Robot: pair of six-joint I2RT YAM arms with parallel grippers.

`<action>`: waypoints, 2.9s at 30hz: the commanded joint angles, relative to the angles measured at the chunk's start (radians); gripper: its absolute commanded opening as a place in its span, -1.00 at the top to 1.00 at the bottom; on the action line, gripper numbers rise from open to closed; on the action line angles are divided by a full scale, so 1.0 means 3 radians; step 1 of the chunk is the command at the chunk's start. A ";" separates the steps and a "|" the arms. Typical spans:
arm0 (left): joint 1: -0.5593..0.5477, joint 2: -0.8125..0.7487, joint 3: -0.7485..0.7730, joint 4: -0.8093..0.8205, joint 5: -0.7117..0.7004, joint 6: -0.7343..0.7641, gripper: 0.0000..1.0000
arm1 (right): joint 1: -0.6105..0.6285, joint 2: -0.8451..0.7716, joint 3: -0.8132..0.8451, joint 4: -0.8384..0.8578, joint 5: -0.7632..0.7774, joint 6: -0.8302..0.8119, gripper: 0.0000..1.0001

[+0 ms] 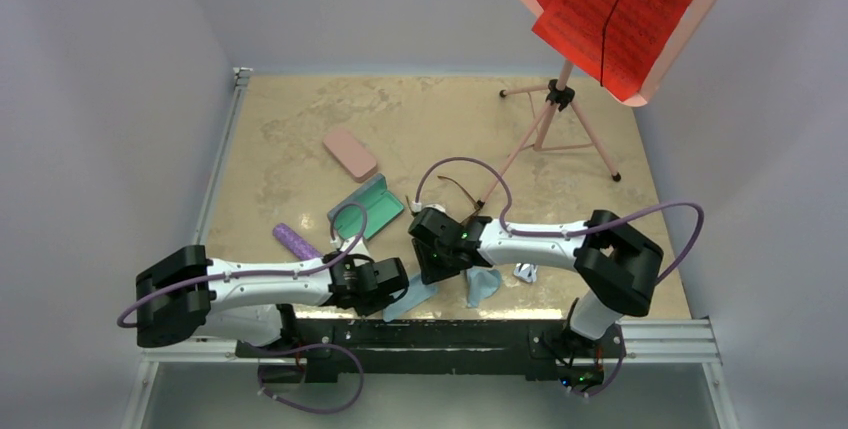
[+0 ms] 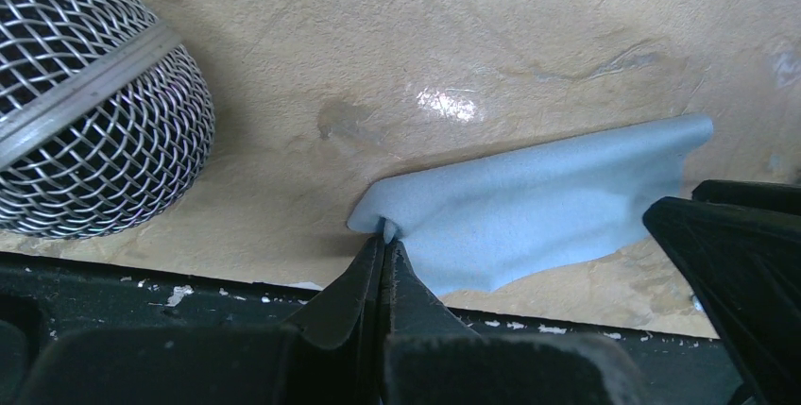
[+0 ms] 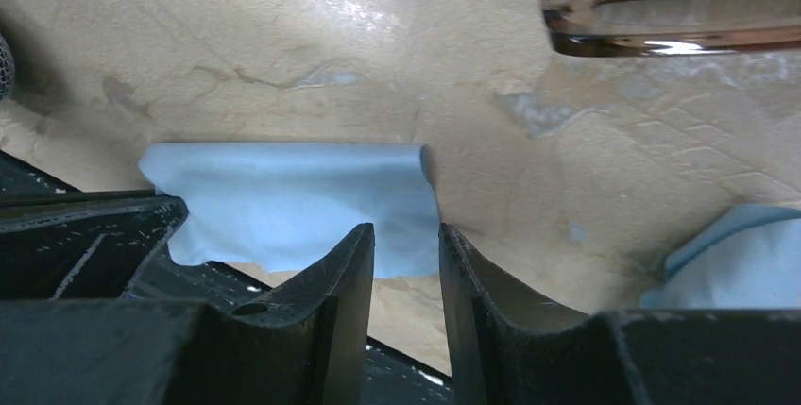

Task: Organize the sunglasses
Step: Pick up the folded cleaning cloth from the corner of the board, then place the folded cleaning cloth in the sunglasses case.

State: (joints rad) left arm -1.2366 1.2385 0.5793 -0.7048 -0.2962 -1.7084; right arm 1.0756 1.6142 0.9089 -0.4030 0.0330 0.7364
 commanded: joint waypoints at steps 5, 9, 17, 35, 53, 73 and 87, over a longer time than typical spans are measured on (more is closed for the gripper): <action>0.0001 -0.0051 -0.0076 0.0024 -0.0037 0.0044 1.00 | 0.0094 0.0172 0.0215 -0.0195 0.0215 0.0214 0.30; 0.0001 -0.0069 -0.0084 0.0073 -0.0026 0.0070 1.00 | 0.0151 0.0261 0.0320 -0.0304 0.0307 0.0236 0.31; 0.0001 -0.0116 -0.0139 0.0177 0.0003 0.0084 1.00 | 0.0297 0.0454 0.0547 -0.0537 0.0472 0.0370 0.41; 0.0044 -0.0534 0.0183 -0.0241 -0.0397 0.0398 1.00 | 0.0318 -0.0024 0.0505 -0.0002 0.0537 -0.0027 1.00; 0.1144 -0.0471 0.0803 -0.0438 -0.0762 0.1409 1.00 | -0.0238 0.0415 0.1657 0.0139 0.0441 -0.1072 1.00; 0.1812 0.0290 0.1021 -0.0059 -0.0621 0.1929 1.00 | -0.0529 0.1345 0.2341 0.0239 0.0022 -0.1227 1.00; 0.1977 0.0653 0.1098 0.0126 -0.0470 0.2077 1.00 | -0.0633 0.1578 0.2447 0.0188 -0.0100 -0.1139 1.00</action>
State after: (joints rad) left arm -0.6556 1.4197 0.8639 -0.6960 -0.4473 -1.1103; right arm 0.8940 2.0892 1.5894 -0.3511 0.0242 0.3855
